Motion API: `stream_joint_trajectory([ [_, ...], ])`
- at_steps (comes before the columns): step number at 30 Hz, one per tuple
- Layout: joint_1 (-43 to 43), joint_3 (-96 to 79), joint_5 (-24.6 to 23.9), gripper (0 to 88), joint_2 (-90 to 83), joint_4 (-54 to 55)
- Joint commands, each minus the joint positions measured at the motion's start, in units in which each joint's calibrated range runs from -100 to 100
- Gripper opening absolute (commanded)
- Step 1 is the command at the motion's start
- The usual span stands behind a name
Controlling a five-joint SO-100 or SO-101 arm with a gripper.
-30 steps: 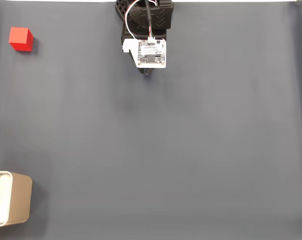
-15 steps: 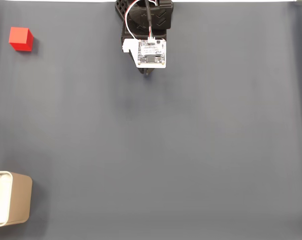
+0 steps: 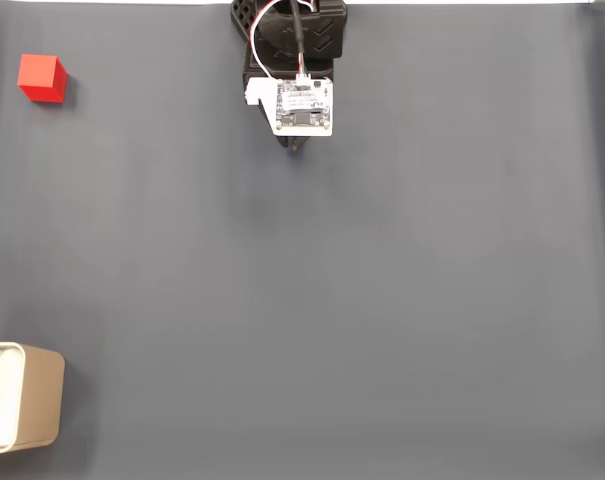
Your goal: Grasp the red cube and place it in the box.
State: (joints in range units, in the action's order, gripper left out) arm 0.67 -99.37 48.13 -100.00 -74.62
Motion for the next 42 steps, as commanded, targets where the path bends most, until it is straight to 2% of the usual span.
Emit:
stream_joint_trajectory([
  [1, -0.2, -0.5, 0.2, 0.0, 0.1, -0.6],
  [20, -0.8, 1.6, -0.6, 0.0, 1.1, 15.5],
  [42, -0.5, 25.6, -0.4, 0.0, 15.8, 24.2],
])
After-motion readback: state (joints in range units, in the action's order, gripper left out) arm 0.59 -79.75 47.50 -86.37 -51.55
